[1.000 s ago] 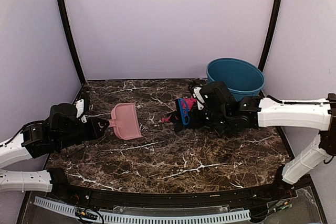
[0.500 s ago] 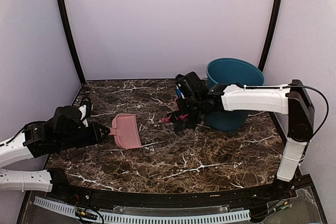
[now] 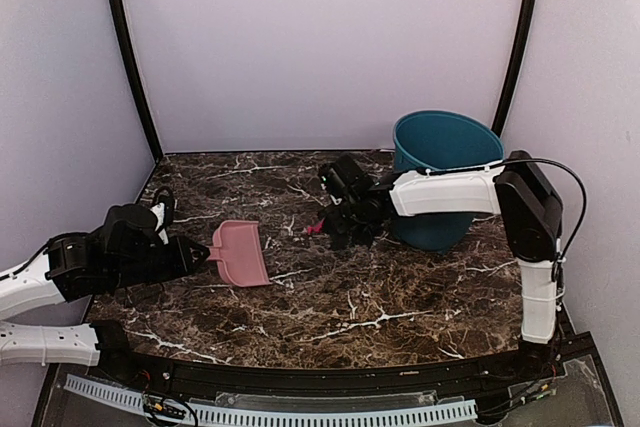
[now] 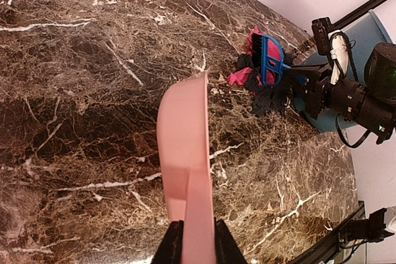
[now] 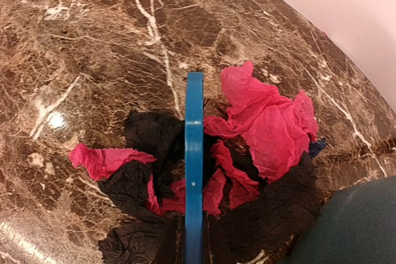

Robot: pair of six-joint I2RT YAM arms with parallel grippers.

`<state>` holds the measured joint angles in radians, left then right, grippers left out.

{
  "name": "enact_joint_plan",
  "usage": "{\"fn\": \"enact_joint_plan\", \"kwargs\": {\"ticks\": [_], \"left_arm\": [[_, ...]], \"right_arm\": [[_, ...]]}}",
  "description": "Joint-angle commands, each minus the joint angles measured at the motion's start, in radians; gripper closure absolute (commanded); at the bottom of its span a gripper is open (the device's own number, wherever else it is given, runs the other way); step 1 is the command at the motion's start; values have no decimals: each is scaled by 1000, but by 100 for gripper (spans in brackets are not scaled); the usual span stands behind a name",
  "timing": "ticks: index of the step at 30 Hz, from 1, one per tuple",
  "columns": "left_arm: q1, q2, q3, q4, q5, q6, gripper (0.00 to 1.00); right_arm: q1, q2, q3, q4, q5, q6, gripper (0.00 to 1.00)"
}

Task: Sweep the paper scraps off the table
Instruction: Sweep the paper scraps at the center of the board.

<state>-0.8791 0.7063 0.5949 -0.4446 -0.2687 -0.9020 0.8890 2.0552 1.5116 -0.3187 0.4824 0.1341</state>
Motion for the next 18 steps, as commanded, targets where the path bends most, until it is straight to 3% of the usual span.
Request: {"fn": "enact_joint_plan", "kwargs": {"ticks": [1, 13, 18], "left_arm": [[2, -10, -19, 0, -2, -6, 100], [1, -27, -17, -26, 23, -13, 100], [1, -38, -6, -81, 38, -14, 100]], "right_arm": [[1, -29, -36, 11, -157, -15, 100], [17, -292, -247, 143, -636, 13, 100], [18, -407, -290, 181, -566, 61, 100]]}}
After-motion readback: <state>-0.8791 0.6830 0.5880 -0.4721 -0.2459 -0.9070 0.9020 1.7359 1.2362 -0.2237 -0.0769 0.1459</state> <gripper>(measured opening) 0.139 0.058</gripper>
